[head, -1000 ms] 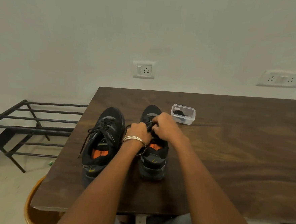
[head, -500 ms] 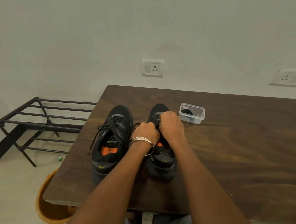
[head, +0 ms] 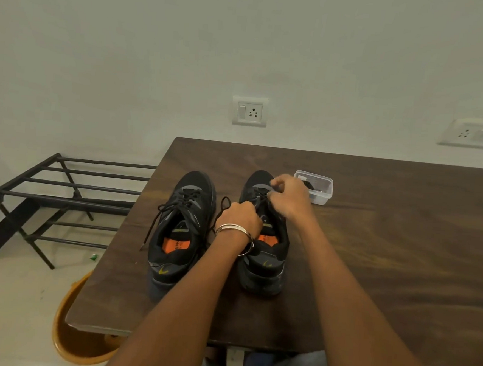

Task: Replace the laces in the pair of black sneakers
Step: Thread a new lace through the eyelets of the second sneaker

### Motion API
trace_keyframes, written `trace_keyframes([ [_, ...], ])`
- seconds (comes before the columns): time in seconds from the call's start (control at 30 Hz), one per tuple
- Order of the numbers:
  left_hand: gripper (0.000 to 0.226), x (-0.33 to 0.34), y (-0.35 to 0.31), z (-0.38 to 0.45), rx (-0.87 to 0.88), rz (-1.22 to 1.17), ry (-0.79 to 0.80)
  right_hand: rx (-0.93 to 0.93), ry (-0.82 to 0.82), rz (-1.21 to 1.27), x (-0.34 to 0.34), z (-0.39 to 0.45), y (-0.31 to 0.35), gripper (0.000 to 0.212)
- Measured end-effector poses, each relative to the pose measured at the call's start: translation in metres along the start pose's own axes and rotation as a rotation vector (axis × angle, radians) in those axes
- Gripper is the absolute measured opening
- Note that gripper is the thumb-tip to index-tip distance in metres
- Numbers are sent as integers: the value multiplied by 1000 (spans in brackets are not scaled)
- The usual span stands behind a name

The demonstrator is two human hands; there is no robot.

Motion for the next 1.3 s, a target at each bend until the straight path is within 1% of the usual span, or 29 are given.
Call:
trace_keyframes([
  [0.07, 30, 1, 1, 0, -7, -11, 12, -61, 83, -346, 11, -6, 13, 20],
  [0.1, 30, 1, 1, 0, -8, -14, 18, -84, 97, -458, 16, -9, 17, 19],
  [0.13, 29, 1, 0, 0, -9, -13, 22, -109, 79, -511, 17, -11, 22, 18],
  [0.2, 29, 0, 0, -1, -10, -2, 28, -102, 13, -473, 13, -12, 24, 14],
  [0.27, 30, 0, -1, -2, -11, 7, 25, -11, -18, -328, 6, -10, 16, 12],
  [0.3, 30, -1, -1, -3, -10, 9, 22, 50, -12, -202, 3, -9, 11, 12],
  [0.37, 28, -2, -1, -3, -8, 11, 13, 130, -32, 183, -11, -11, 2, 14],
  [0.43, 26, -2, -1, -2, -4, 12, 9, 195, -5, 613, -17, -19, -5, 15],
  [0.47, 25, -1, -1, -2, -1, 16, 9, 218, 22, 774, -18, -23, -6, 16],
  [0.53, 24, -1, -2, -1, -2, 21, 9, 258, 52, 962, -15, -28, -11, 22],
  [0.6, 23, 0, -2, 0, -1, 25, 9, 286, 44, 1003, -11, -28, -15, 21],
  [0.63, 23, 0, -2, 0, 0, 26, 9, 261, 37, 969, -10, -25, -14, 19],
  [0.67, 23, 1, -3, 0, 0, 28, 10, 204, 34, 865, -11, -21, -10, 15],
  [0.7, 23, 0, -2, 0, 0, 31, 11, 127, 33, 689, -12, -17, -4, 9],
  [0.73, 24, 1, -1, 1, 2, 30, 11, 55, 34, 456, -13, -13, 2, 8],
  [0.8, 27, 2, 0, 3, 4, 23, 9, -37, 77, -54, -2, -9, 10, 17],
  [0.83, 28, 2, 0, 4, 6, 21, 9, -71, 113, -243, 6, -10, 15, 17],
  [0.87, 28, 3, 0, 4, 9, 20, 12, -97, 137, -375, 11, -11, 18, 19],
  [0.93, 28, 3, -1, 4, 12, 21, 17, -129, 111, -506, 15, -14, 25, 21],
  [1.03, 29, 3, -2, 3, 10, 28, 17, -154, 0, -631, 10, -20, 35, 20],
  [1.1, 28, 2, -2, 3, 7, 32, 15, -160, -6, -719, 12, -22, 41, 20],
  [1.13, 27, 2, -2, 3, 4, 31, 15, -144, 2, -715, 11, -21, 41, 20],
  [1.17, 27, 2, -1, 3, 3, 30, 14, -111, 4, -649, 8, -18, 38, 20],
  [1.2, 26, 2, -1, 4, 2, 33, 9, -63, -4, -512, 0, -16, 33, 21],
  [1.23, 26, 2, -1, 4, 3, 37, 4, -9, -18, -288, -9, -14, 27, 24],
  [1.3, 24, 1, 0, 4, 7, 43, -5, 62, -53, 292, -27, -15, 14, 25],
])
Point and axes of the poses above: each hand's wrist, its own z-axis towards the middle knuckle, its own x-axis out of the palm, y = z × x, the point moved 9 cm from there along z, towards the middle knuckle, and after that the axes turned 5 degrees about y, right-handed, at the moved point
